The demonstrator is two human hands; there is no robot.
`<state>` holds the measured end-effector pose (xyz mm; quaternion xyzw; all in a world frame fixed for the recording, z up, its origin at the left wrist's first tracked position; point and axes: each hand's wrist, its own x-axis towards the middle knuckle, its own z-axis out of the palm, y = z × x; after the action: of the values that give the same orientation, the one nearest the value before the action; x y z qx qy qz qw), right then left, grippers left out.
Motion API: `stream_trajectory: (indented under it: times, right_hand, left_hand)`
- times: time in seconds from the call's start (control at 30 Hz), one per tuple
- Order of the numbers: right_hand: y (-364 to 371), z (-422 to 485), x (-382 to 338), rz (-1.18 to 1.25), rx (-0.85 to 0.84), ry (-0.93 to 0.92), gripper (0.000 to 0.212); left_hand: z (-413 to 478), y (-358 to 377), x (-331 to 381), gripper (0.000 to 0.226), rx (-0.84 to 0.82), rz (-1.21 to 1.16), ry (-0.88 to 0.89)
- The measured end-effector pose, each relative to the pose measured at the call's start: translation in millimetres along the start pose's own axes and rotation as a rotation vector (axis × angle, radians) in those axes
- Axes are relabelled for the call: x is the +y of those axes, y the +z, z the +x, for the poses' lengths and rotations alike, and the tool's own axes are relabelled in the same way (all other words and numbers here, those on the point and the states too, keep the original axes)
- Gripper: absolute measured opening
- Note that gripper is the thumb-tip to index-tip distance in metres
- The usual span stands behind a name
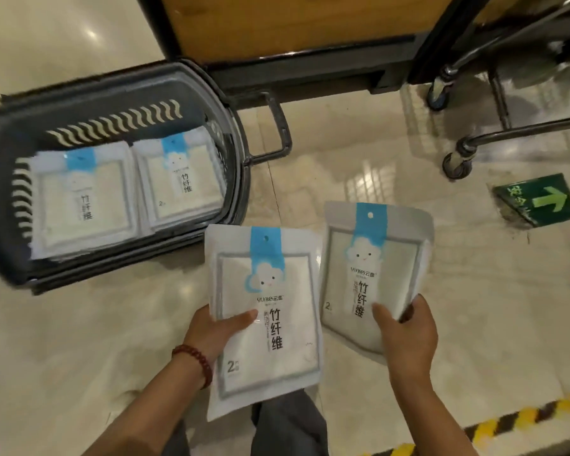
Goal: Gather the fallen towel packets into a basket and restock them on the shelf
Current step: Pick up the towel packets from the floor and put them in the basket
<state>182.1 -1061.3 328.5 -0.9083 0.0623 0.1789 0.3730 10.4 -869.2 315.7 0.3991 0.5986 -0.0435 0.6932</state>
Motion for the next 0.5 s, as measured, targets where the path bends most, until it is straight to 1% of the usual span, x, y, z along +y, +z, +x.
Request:
stream_trajectory:
  times: [0.1,0.23,0.33,0.5]
  right_hand:
    - [-32,-9,-49,0.014,-0.067,-0.015,0.025]
    - [-43,-11,-117,0.034,-0.174,-0.122,0.024]
    - [-24,-11,-164,0.022,-0.249,-0.183,0.024]
    - [41,-14,-227,0.018,-0.373,-0.255,0.022]
  left_hand:
    - [-50,-16,46,0.032,0.053,-0.057,0.018]
    - [-78,-45,113,0.03,0.15,-0.141,0.092]
    - [-78,-70,149,0.029,0.225,-0.19,0.131]
    - [-47,-121,186,0.028,0.303,-0.255,0.144]
